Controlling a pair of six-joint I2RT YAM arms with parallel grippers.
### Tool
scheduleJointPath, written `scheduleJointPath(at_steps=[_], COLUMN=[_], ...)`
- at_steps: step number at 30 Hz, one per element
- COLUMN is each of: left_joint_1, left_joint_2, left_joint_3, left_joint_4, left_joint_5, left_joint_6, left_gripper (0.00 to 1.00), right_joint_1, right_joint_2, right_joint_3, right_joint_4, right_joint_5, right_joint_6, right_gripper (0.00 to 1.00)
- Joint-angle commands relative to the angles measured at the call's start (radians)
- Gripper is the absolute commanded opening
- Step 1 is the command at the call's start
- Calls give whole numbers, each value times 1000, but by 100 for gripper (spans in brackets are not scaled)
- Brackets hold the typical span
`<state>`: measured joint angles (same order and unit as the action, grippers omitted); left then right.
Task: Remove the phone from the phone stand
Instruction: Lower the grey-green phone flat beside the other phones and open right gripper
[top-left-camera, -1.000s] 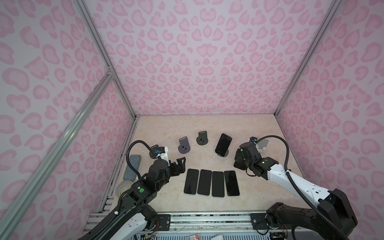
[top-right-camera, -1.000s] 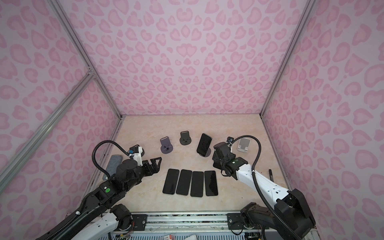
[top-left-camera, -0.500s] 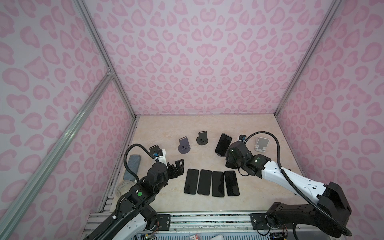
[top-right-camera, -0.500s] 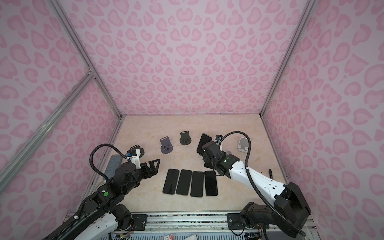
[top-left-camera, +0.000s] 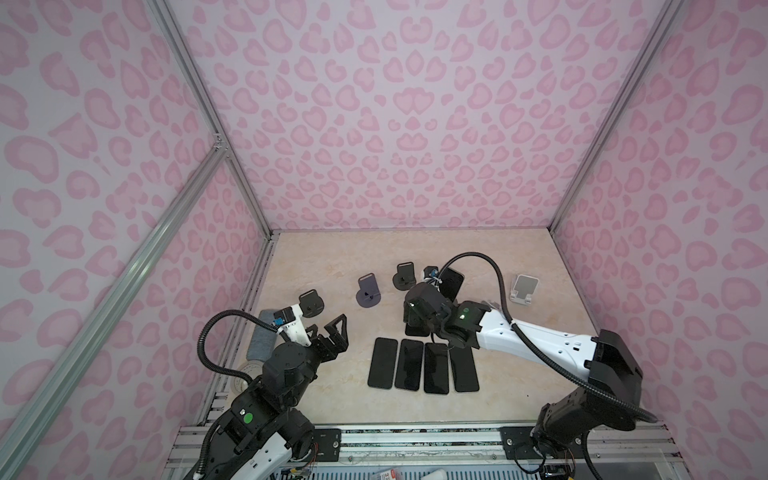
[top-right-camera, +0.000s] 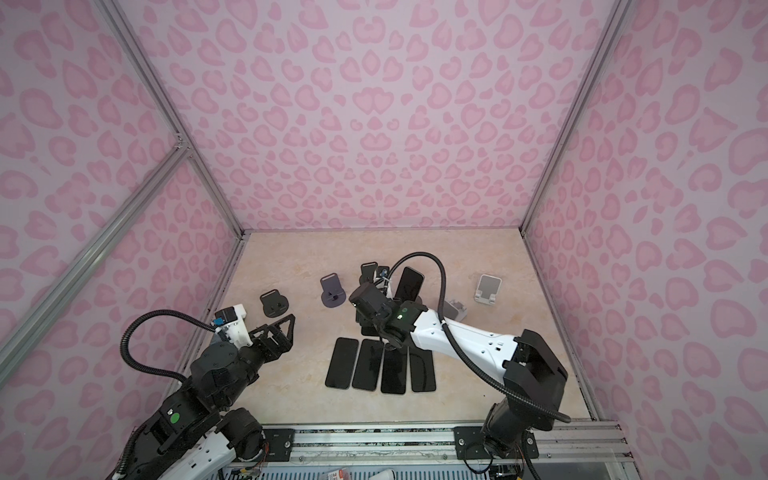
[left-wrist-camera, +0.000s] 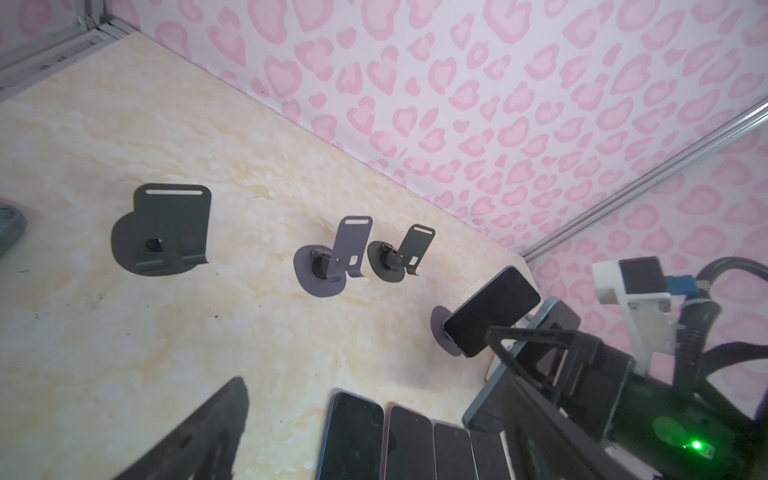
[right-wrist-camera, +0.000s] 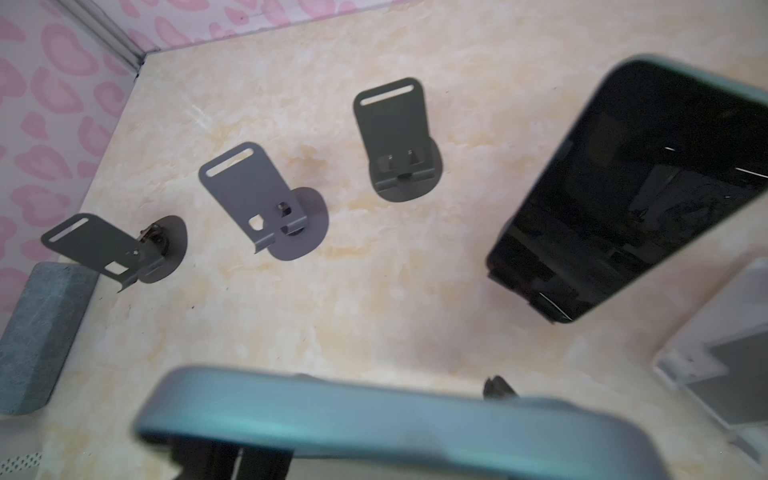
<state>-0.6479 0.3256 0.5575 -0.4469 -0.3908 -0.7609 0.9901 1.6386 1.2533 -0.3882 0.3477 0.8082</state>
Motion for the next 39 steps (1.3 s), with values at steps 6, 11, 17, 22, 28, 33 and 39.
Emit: scheduleJointPath(at_steps=[6,11,17,22,28,33,39], left_joint_1=[1,1,1,1,1,1,1], left_joint_2=[-70,-95,-150,-185,-181,-185,-200], left_joint_3=[48,85,84,73,68,58,41], left_joint_4=[-104,-155,-179,-173,-170,-170,-152], left_joint_5=[-115,-116,-107,-106,-104,-100,-106], left_joint_6=[1,2,-20,-34,-35,-41,-46], left_gripper=[97,97,98,99,100,99,99], right_joint_1=[99,147,201,218,228,229,227], right_joint_2=[264,434,594,647,713,755,779], right_joint_3=[205,363,509,544,609,629,633], right_joint_4=[143,110,11,-51,-147,-187,-202], right_joint_5=[-87,-137,-153,-147,-118,-101,-111], right_joint_6=[114,190,226,268,320,357,384], right_gripper=[57,57,55,56,60,60,62])
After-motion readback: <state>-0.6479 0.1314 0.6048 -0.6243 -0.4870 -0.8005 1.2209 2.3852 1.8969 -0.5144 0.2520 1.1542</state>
